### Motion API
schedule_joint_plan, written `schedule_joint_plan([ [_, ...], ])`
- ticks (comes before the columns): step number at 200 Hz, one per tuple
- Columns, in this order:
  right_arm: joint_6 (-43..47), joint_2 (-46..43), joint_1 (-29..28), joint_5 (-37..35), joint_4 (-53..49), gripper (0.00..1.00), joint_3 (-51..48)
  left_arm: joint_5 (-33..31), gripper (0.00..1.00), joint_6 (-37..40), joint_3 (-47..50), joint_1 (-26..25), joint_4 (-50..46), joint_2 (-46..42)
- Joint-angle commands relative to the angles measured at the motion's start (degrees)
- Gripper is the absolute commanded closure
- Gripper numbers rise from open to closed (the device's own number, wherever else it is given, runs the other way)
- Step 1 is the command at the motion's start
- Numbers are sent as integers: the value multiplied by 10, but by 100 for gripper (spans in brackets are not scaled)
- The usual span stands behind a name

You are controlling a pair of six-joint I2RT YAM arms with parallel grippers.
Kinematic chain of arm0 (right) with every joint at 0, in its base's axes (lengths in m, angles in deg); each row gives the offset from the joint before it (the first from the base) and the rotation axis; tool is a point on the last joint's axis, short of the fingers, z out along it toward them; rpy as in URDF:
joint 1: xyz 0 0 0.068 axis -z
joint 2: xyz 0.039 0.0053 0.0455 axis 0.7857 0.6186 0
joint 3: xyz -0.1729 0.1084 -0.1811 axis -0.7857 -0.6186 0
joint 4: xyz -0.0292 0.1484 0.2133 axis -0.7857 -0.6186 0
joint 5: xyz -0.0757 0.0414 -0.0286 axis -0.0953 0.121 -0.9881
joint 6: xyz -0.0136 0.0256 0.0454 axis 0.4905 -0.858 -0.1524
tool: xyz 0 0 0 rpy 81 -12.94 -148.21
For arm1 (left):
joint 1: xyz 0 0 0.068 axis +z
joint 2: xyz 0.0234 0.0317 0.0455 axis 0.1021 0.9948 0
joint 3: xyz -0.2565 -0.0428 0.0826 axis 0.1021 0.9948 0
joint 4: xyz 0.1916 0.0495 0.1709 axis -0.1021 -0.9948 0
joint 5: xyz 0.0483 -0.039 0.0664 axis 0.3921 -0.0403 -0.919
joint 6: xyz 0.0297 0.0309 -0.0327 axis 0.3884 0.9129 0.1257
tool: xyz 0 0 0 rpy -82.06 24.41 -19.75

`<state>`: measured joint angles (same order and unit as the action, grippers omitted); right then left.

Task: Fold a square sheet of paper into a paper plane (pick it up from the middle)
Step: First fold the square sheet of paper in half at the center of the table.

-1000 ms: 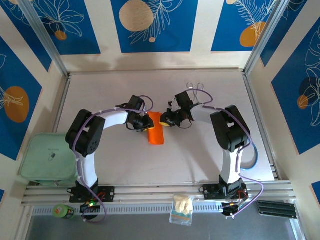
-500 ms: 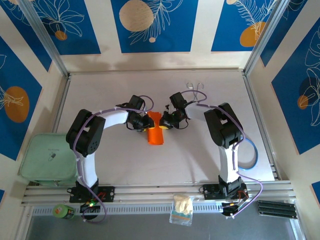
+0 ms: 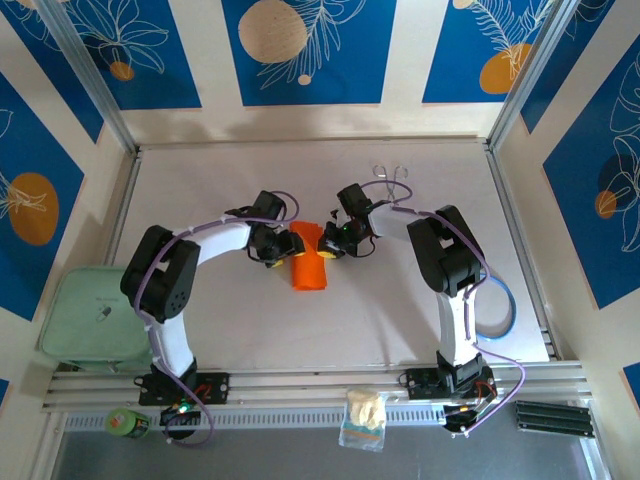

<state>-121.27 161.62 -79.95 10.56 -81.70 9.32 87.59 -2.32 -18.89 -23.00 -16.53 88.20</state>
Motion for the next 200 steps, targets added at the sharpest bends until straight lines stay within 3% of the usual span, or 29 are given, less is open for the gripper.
schedule_joint_plan([
  [1, -20, -2, 1, 29, -1, 87, 8, -9, 42, 5, -12, -13, -33, 23],
  [64, -49, -89, 36, 38, 51, 78, -39, -28, 53, 46, -26, -18, -63, 48],
  [129, -43, -126, 87, -1, 47, 76, -88, -16, 50, 98, -32, -19, -69, 62],
  [200, -42, -111, 86, 6, 48, 78, -83, 7, 44, 86, -26, -19, -49, 86],
])
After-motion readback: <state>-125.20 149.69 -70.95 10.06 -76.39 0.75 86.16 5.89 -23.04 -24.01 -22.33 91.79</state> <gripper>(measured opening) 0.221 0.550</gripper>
